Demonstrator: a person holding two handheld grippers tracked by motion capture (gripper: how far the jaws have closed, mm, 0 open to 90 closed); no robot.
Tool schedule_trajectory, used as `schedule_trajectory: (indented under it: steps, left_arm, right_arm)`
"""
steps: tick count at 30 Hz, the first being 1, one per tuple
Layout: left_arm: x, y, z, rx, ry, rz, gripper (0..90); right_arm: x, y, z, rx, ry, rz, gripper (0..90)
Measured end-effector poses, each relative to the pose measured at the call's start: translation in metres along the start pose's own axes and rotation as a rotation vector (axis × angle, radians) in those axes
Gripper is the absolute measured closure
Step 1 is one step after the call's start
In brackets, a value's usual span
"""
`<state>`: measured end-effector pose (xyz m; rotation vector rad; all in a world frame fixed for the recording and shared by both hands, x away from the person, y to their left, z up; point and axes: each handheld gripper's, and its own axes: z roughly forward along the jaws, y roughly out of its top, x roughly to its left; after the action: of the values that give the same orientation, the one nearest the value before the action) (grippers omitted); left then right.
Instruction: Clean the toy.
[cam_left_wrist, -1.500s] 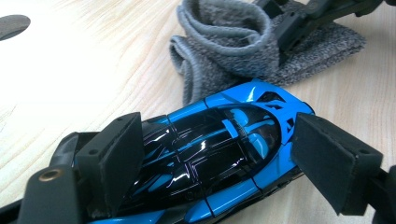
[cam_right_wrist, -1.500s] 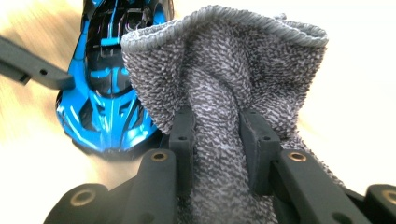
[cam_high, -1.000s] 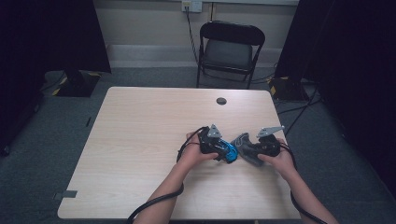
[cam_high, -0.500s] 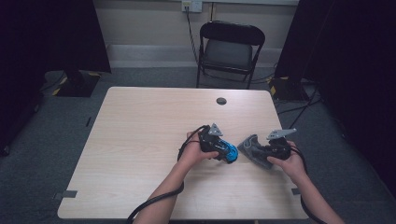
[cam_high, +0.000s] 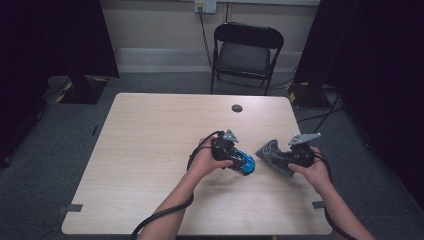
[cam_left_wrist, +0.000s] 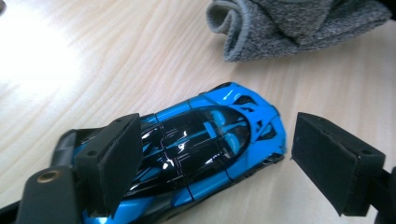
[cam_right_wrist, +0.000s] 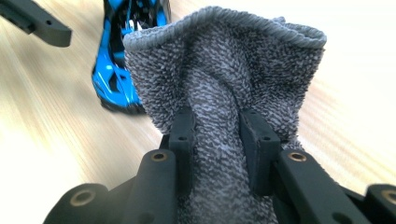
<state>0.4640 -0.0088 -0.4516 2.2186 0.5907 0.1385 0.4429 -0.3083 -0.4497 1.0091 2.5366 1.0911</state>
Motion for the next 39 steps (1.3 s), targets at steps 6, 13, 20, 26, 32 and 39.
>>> schedule_trajectory:
  steps: [6, 13, 20, 26, 32, 39]
  left_arm:
    - [-0.001, -0.003, -0.028, -0.016, 0.01, -0.004, 16.4]
    - [0.0, -0.027, -0.067, 0.019, 0.043, -0.026, 17.4]
    - [-0.001, -0.059, -0.098, 0.015, 0.071, -0.041, 17.3]
    - [-0.002, -0.082, -0.122, 0.003, 0.075, -0.072, 16.9]
    - [0.001, -0.097, -0.135, -0.012, 0.086, -0.088, 16.3]
    - [0.009, -0.113, -0.146, -0.024, 0.107, -0.112, 16.4]
  right_arm:
    - [0.008, 0.02, -0.009, -0.027, 0.001, -0.024, 68.9]
    - [0.031, 0.044, -0.008, -0.05, 0.027, -0.074, 68.9]
    - [0.063, 0.063, 0.014, -0.055, 0.09, -0.133, 68.9]
    - [0.095, 0.074, 0.041, -0.026, 0.149, -0.195, 68.7]
    - [0.119, 0.08, 0.07, -0.008, 0.213, -0.229, 68.5]
    - [0.139, 0.087, 0.098, -0.014, 0.276, -0.248, 68.2]
